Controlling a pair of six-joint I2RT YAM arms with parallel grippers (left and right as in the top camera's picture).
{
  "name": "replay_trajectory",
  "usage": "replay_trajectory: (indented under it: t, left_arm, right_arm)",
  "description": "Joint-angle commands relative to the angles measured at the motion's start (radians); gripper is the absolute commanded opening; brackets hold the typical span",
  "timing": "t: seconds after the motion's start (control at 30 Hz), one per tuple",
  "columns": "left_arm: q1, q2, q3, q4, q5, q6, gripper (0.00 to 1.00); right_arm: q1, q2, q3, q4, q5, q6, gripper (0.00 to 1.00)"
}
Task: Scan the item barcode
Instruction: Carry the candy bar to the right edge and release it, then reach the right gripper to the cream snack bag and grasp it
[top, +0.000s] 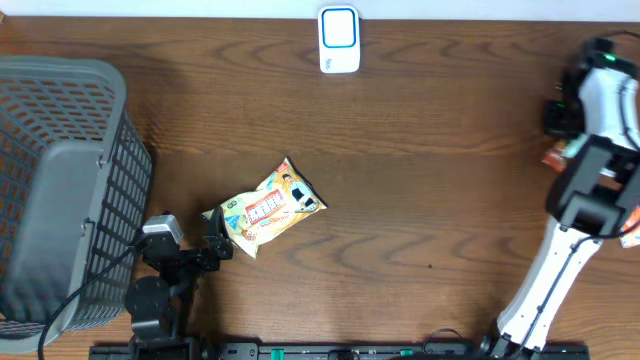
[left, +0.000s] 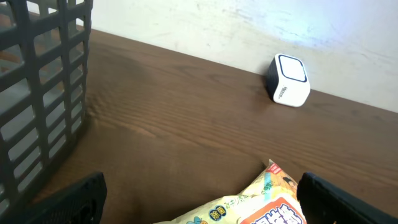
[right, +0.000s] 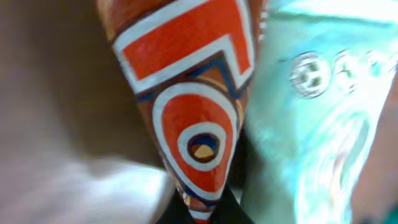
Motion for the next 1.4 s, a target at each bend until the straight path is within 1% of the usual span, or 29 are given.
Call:
replay_trajectory:
  t: [0.0, 0.03, 0.07, 0.13, 0.17, 0.3, 0.37, 0.5, 0.6, 0.73, 0.97, 1.07, 1.13, 1.3, 1.37]
  left_arm:
    - [-0.003, -0.003, -0.023, -0.011, 0.006, -0.009, 0.98]
    - [-0.003, -0.003, -0.023, -0.011, 0.006, -0.009, 0.98]
    - [-0.003, -0.003, -0.023, -0.011, 0.006, -0.009, 0.98]
    - [-0.003, -0.003, -0.023, -0.011, 0.006, -0.009, 0.98]
    - [-0.003, -0.003, -0.023, -0.011, 0.006, -0.009, 0.98]
    - [-0.003, -0.003, -0.023, -0.011, 0.006, -0.009, 0.98]
    - [-0.003, -0.003, -0.023, -0.011, 0.006, -0.009, 0.98]
    - [-0.003, -0.003, -0.023, -0.011, 0.006, -0.009, 0.98]
    - [-0.003, -0.003, -0.023, -0.011, 0.006, -0.009, 0.98]
    - [-0.003, -0.003, -0.023, -0.011, 0.006, -0.009, 0.98]
    - [-0.003, -0.003, -0.023, -0.011, 0.006, -0.009, 0.98]
    - [-0.003, -0.003, -0.023, -0.011, 0.006, -0.009, 0.98]
    - [-0.003, -0.003, -0.023, -0.011, 0.006, -0.009, 0.98]
    - [-0.003, -0.003, -0.023, -0.011, 0.006, -0.009, 0.98]
    - [-0.003, -0.003, -0.023, -0.011, 0.006, -0.009, 0.98]
  right_arm:
    - [-0.068, -0.024, 0.026, -0.009, 0.074, 0.002, 0.08]
    - [-0.081, -0.027, 0.050, -0.023, 0.065, 0.017, 0.24]
    - [-0.088, -0.030, 0.070, -0.034, 0.042, 0.023, 0.49]
    - [-0.099, -0.044, 0.129, -0.062, -0.080, 0.025, 0.97]
    - [-0.102, -0.053, 0.162, -0.075, -0.161, 0.025, 0.99]
    - [-0.087, -0.103, 0.296, -0.130, -0.516, 0.026, 0.99]
    - [-0.061, -0.142, 0.334, -0.168, -0.658, 0.082, 0.99]
    - [0.024, -0.213, 0.339, -0.268, -0.825, 0.147, 0.99]
    - [0.121, -0.229, 0.339, -0.366, -0.922, 0.155, 0.99]
    - [0.273, -0.230, 0.339, -0.452, -0.925, 0.110, 0.99]
    - [0.515, -0.230, 0.339, -0.489, -0.913, 0.098, 0.99]
    - [0.602, -0.230, 0.339, -0.488, -0.881, 0.099, 0.99]
    - [0.676, -0.230, 0.339, -0.483, -0.841, 0.099, 0.97]
    - [0.776, -0.230, 0.339, -0.494, -0.754, 0.099, 0.98]
    - [0.827, -0.230, 0.339, -0.501, -0.711, 0.100, 0.99]
